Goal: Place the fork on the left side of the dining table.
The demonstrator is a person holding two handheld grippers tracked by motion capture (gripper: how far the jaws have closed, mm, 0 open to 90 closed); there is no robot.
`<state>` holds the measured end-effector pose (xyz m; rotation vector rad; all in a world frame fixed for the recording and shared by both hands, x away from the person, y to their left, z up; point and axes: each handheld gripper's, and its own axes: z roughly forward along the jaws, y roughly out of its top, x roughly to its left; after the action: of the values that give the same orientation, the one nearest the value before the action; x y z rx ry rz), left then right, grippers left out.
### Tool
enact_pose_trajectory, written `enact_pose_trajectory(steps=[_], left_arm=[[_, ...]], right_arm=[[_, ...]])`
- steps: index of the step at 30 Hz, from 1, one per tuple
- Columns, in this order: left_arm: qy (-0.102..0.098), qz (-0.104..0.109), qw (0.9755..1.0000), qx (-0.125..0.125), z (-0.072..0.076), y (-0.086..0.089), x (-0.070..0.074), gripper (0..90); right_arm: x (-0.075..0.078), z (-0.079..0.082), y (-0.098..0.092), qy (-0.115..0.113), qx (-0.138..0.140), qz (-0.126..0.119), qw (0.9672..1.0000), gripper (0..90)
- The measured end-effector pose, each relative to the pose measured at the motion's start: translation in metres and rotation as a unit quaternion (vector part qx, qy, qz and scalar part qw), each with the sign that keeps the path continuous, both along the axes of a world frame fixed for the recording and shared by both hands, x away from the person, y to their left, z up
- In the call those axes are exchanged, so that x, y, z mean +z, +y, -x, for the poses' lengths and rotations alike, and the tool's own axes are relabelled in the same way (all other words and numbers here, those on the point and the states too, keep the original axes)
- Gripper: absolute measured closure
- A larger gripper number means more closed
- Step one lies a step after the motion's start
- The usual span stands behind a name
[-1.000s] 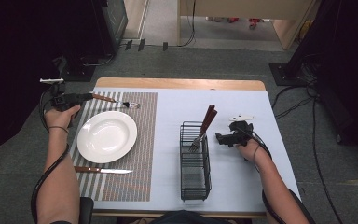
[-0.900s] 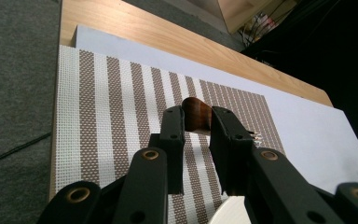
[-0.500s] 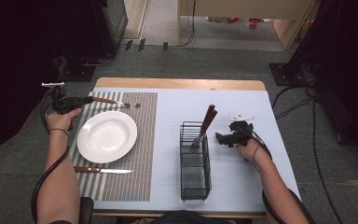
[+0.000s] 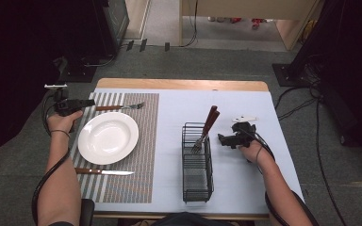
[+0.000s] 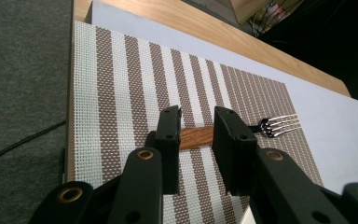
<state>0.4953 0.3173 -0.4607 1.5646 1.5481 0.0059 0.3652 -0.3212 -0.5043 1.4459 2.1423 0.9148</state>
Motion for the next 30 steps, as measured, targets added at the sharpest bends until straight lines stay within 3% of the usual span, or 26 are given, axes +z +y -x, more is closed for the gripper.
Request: enact_pose_trajectory(steps=[11, 16, 20, 22, 30], left_arm=[[-0.029, -0.037, 0.9988, -0.011, 0.003, -0.019, 0.016, 52.9], [-0.038, -0.034, 0.9987, -0.006, 0.005, -0.025, 0.023, 42.4], [-0.045, -0.042, 0.9981, -0.002, 0.005, -0.033, 0.027, 37.7], [-0.038, -0.038, 0.9985, 0.01, 0.003, -0.037, 0.028, 36.4], [-0.04, -0.06, 0.9974, 0.001, 0.006, -0.055, 0.035, 32.7]], right_arm=[[0.0, 0.0, 0.0, 0.0, 0.0, 0.0, 1.0, 0.0], [0.0, 0.0, 0.0, 0.0, 0.0, 0.0, 1.0, 0.0], [0.0, 0.0, 0.0, 0.0, 0.0, 0.0, 1.0, 0.0], [0.0, 0.0, 0.0, 0.0, 0.0, 0.0, 1.0, 0.0], [0.0, 0.0, 0.0, 0.0, 0.0, 0.0, 1.0, 0.0]])
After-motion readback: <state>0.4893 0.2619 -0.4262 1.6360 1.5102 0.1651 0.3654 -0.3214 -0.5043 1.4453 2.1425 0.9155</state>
